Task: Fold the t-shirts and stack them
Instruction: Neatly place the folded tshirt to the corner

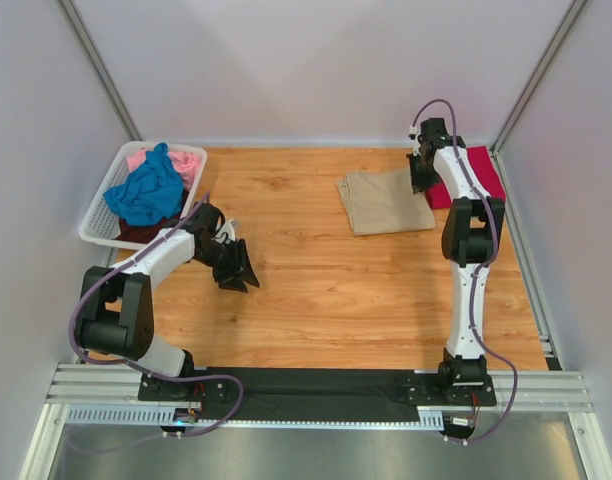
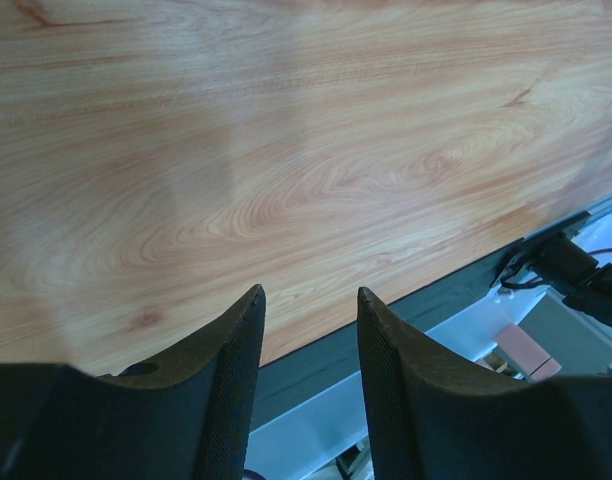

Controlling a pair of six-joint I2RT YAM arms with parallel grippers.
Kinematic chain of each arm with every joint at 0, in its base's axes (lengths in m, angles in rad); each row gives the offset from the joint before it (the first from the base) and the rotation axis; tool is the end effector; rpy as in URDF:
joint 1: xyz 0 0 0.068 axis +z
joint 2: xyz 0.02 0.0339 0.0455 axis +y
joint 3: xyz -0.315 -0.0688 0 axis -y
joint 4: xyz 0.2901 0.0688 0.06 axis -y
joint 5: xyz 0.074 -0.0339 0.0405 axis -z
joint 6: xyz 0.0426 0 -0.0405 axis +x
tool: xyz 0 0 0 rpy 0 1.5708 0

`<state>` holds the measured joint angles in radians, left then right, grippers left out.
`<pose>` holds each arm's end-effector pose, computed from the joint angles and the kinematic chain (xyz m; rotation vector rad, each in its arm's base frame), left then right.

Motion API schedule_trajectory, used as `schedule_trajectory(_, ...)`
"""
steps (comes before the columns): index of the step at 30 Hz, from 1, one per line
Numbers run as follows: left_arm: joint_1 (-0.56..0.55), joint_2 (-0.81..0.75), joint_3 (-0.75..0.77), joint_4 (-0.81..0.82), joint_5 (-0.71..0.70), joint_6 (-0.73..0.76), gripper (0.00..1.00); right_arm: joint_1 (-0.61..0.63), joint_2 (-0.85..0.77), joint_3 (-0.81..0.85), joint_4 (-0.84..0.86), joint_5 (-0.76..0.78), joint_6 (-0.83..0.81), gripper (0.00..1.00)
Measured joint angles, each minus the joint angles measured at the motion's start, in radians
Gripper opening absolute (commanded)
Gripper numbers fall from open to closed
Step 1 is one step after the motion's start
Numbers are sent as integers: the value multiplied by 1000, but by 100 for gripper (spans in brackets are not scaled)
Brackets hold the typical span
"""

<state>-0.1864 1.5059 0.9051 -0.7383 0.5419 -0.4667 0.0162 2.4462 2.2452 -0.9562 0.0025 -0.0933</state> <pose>0.2889 -0.0768 0.2058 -0.3197 2.9529 -0.8919 0.6049 0.0097 0.2094 -0.1486 2.7242 -0.0255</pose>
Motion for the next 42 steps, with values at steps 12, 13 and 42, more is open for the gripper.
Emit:
schedule_trajectory(12, -1, 0, 0, 11, 7, -1, 50, 7, -139, -74, 14, 114, -53, 0)
schedule_trajectory(13, -2, 0, -1, 15, 7, -2, 50, 7, -148, -69, 11, 123, -61, 0)
schedule_trajectory(42, -41, 33, 26, 21, -22, -58, 51, -341, 57, 350, 134, 119, -114, 77)
